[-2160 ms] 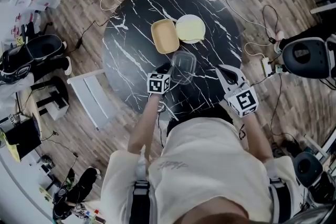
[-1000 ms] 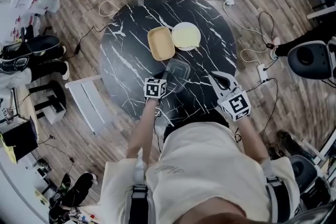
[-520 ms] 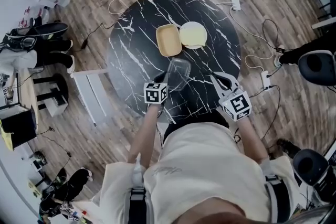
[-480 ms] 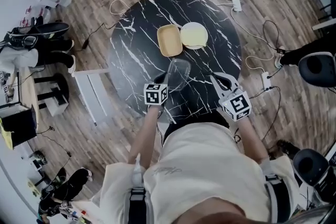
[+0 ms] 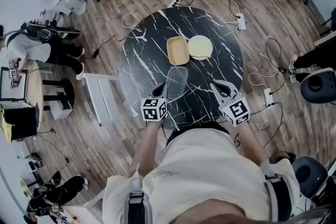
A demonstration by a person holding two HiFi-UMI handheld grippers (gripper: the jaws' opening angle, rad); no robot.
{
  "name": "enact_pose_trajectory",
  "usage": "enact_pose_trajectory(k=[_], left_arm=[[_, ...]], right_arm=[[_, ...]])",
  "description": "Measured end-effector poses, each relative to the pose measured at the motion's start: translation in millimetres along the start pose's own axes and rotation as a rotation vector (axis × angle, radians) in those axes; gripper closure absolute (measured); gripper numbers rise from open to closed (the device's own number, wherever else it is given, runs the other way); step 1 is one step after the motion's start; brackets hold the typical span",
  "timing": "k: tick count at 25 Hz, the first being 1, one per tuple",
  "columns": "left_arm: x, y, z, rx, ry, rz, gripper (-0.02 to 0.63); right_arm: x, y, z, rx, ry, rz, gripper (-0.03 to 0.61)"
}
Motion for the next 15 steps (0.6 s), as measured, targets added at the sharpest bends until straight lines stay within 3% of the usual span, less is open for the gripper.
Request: enact_pose_trajectory(k=[15], left_arm=[[8.2, -76.1, 62.9, 0.219, -0.07, 0.012, 0.597]], right_arm=[[-7.8, -33.8, 30.0, 0.024, -0.067, -0.042, 0.571]])
Point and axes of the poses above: the fingertips, and each gripper's own axes: y forward along the fingers, x to its right, z out of its top, the point moved 8 cm from there along -y, backward along the fingers, and after that the axes turned 6 degrees about z, right-handed, at the moved point
